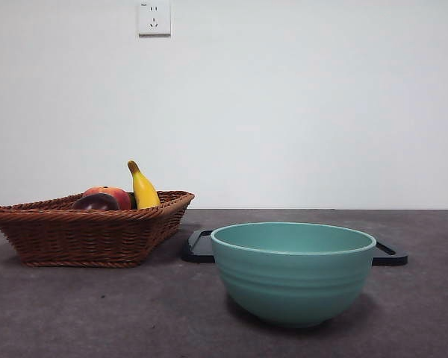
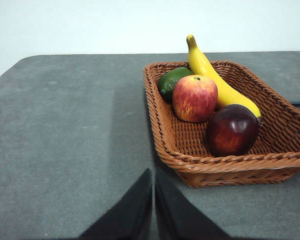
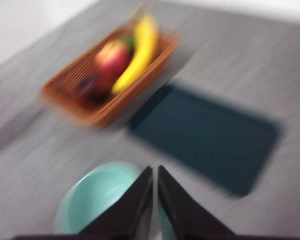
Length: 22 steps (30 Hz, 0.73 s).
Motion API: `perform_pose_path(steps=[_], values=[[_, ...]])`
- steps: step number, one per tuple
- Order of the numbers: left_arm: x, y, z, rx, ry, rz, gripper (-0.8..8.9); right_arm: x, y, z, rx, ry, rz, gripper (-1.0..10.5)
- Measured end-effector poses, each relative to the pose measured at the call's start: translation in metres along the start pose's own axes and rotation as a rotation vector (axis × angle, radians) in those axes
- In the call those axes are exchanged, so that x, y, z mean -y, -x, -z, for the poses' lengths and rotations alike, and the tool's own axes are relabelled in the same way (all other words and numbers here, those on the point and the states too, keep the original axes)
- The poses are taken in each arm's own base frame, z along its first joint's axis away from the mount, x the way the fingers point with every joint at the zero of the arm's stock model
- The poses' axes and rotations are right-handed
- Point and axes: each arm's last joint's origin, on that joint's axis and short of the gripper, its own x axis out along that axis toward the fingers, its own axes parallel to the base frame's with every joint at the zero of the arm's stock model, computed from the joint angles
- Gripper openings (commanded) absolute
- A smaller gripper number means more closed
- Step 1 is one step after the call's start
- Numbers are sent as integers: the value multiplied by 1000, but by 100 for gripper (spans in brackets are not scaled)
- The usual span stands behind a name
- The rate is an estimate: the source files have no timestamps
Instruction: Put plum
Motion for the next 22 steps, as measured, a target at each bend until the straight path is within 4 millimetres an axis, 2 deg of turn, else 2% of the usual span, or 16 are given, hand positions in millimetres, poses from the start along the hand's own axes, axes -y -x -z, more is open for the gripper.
perform_pose_path(steps=[3,5,9,16,22], values=[[0,0,0,0,0,0,8,13,8,9,122,12,146,5],[0,0,0,0,0,0,8,22,11,22,221,26,285,6],[0,0,0,0,0,0,8,31,5,54,302,37,407,5],[0,0,0,0,0,0,8,42,-10,102,451,87,471,5],[0,0,0,0,0,0,8,47,-20,129,465,84,502,5]])
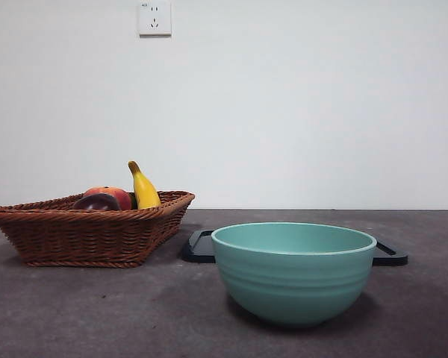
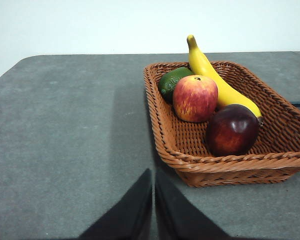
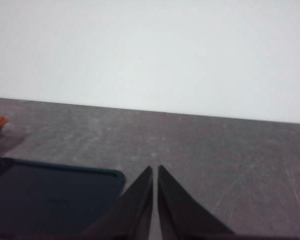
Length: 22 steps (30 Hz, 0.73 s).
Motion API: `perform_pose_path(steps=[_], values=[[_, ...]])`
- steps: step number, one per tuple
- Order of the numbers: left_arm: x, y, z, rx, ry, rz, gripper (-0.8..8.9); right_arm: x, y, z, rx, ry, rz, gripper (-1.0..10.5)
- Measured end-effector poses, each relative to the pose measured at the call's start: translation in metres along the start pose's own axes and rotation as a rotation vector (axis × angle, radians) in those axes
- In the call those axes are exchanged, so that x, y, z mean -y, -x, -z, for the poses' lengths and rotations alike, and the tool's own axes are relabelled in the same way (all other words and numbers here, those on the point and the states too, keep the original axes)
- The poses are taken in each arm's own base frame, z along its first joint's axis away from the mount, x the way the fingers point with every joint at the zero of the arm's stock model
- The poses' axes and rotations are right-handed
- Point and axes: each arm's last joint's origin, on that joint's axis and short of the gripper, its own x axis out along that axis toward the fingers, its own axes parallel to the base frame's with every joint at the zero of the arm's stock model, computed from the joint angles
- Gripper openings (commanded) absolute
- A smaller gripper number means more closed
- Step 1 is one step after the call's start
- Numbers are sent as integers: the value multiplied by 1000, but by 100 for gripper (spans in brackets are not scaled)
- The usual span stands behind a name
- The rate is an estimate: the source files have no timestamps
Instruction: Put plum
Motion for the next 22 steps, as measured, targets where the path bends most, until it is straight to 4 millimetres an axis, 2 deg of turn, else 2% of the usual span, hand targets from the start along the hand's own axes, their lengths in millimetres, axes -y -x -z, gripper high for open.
perform_pose_path(steps=[10,16,22], values=[[0,0,0,0,0,0,8,0,-1,29,-36,-6,0,5],[0,0,0,0,0,0,8,0,-1,32,-58,-9,6,5],[0,0,0,0,0,0,8,0,1,43,-173,-25,23,6]])
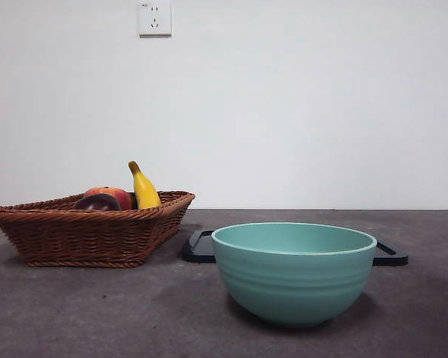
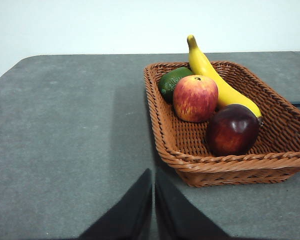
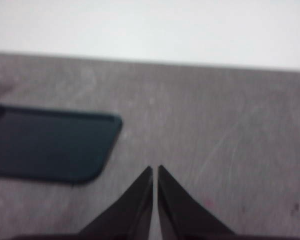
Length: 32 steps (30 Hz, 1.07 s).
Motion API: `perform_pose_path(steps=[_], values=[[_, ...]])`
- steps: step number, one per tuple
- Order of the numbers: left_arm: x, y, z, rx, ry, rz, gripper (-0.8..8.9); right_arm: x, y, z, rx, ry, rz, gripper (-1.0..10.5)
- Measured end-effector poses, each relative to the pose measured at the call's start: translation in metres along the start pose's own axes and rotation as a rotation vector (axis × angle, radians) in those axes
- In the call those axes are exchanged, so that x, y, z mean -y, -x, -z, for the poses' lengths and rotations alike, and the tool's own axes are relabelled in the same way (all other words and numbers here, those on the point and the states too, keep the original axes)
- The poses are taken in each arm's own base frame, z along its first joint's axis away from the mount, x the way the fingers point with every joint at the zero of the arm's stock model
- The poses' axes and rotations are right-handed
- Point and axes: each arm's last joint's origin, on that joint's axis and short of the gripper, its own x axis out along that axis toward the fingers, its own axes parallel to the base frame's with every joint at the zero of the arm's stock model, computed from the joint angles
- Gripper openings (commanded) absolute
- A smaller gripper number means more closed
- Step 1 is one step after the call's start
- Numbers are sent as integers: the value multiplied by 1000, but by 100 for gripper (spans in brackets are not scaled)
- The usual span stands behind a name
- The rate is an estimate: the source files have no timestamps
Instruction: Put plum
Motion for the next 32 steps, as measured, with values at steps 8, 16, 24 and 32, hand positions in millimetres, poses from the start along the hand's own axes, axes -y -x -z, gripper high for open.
perform_pose_path(steps=[8,16,24,32], values=[[0,0,0,0,0,0,8,0,0,1,-14,-2,10,5],[0,0,0,0,0,0,8,0,0,1,-13,-2,10,6],[0,0,0,0,0,0,8,0,0,1,-13,-2,10,5],[0,0,0,0,0,0,8,0,0,1,-13,-2,10,6]])
